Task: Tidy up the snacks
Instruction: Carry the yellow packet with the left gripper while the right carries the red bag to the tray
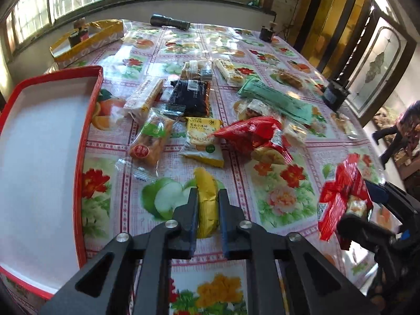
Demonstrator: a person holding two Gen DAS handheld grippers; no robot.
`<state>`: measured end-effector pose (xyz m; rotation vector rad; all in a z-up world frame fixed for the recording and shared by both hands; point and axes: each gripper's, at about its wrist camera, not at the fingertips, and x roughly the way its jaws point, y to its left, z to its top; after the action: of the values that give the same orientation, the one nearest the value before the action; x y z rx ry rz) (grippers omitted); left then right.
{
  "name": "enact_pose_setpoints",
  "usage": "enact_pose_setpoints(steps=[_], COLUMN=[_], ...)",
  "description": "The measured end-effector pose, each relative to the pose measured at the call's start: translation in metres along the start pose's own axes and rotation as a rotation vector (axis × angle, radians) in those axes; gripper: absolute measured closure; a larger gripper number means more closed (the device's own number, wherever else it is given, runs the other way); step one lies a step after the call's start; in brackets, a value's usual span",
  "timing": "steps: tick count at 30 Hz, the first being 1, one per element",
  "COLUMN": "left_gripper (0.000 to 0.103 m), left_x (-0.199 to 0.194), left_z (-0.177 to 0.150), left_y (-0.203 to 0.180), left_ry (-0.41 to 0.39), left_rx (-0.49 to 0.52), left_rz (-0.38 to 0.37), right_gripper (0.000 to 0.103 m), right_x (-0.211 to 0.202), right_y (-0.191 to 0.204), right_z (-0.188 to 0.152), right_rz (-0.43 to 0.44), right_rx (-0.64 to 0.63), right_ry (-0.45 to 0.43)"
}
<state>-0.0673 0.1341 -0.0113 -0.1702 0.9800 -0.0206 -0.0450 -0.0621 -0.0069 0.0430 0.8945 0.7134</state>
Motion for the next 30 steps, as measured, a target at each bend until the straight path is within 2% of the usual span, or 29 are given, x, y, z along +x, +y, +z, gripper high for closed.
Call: enact_pose_setpoints(steps=[9,16,23,30], left_gripper=[0.091,0.091,0.091,0.091], left_x=[-0.012,-0.042,-0.069,-0.096], left_z=[-0.010,-0.008,-0.009,-0.012], left_y=[0.010,0.009,0.020,0.046], left_ry=[-0.012,-0.076,-0.140,-0.202], left_rx=[-0.027,-0.029,-0.045,-0.093], left_rz=[-0.011,-0.005,0.035,0.096], right_gripper=[0.027,0.027,0.027,0.027], right_x=[-0.004,-0.006,-0.002,0.007], right_y=[0.009,0.014,0.029,0.056], right_z=[-0.003,-0.002,0.002,0.010], right_rz=[0.014,0.026,0.055,0.101], right_rx=[-0.007,-0.010,-0.030,-0.073], right_ry=[-0.008,-0.017,-0.016,-0.014])
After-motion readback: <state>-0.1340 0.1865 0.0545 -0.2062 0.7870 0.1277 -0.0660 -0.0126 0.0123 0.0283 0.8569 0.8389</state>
